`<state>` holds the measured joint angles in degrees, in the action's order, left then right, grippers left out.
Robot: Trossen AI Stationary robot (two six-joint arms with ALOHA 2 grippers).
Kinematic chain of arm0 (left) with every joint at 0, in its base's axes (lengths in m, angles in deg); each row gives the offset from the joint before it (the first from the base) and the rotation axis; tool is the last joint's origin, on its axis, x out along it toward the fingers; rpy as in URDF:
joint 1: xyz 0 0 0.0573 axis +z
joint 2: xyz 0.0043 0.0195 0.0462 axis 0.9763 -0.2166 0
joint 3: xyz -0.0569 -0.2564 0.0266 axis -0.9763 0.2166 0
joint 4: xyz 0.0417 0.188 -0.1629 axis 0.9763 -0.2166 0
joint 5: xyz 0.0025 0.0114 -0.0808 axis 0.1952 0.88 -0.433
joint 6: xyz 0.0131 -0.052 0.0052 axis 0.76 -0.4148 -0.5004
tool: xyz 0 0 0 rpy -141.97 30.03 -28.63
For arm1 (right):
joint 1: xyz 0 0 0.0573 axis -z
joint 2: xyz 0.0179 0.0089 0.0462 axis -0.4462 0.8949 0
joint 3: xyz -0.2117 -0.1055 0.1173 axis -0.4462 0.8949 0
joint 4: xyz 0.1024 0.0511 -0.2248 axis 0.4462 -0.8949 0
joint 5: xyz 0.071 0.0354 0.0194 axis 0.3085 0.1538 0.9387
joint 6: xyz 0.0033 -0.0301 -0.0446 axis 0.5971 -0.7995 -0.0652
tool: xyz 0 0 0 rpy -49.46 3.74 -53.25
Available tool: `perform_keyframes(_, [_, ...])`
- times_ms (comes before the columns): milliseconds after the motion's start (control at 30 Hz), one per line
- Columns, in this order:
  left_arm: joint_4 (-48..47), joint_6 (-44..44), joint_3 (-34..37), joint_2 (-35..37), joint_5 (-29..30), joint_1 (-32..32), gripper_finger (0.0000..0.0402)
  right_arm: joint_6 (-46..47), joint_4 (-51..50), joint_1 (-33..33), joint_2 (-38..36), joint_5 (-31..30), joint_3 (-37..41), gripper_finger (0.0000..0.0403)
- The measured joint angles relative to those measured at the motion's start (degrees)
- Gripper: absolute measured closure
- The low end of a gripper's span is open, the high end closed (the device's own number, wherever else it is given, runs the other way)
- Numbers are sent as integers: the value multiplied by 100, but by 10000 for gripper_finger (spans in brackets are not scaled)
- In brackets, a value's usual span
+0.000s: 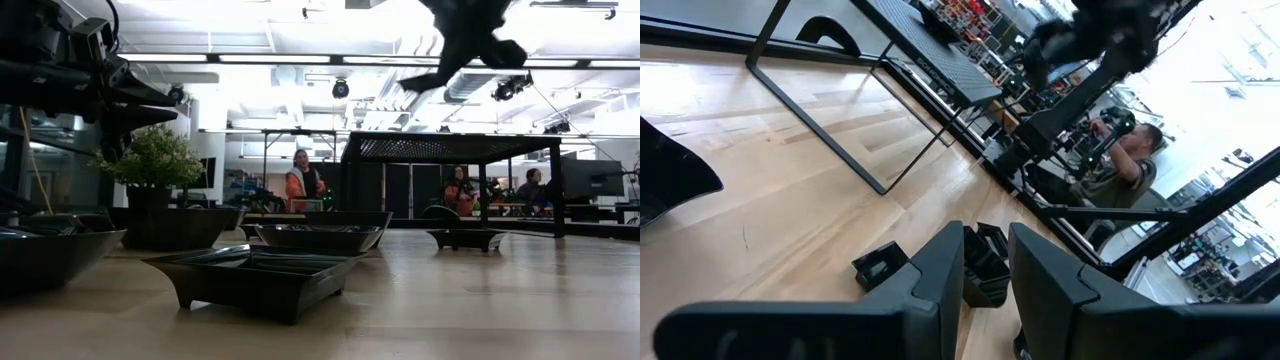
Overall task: Pick & Place Mini shaped plates
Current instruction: Put the black square plate on the shelf
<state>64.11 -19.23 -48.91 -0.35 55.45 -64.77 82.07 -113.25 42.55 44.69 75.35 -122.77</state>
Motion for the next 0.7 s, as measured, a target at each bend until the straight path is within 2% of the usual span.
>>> perform_keyframes(133, [0,-1,0,-2,-2,-2,321,247,388,702,187,134,-8,403])
perform_keyframes(333, [0,-2,0,-1,1,0,321,716,1002,1389,632,307,-8,403])
perform_keyframes(500, [0,0,0,0,1,-1,321,1132,1479,1700,995,374,-8,403])
perform_keyframes(700, [0,-1,0,0,1,0,321,1672,1812,1773,1332,320,-6,403])
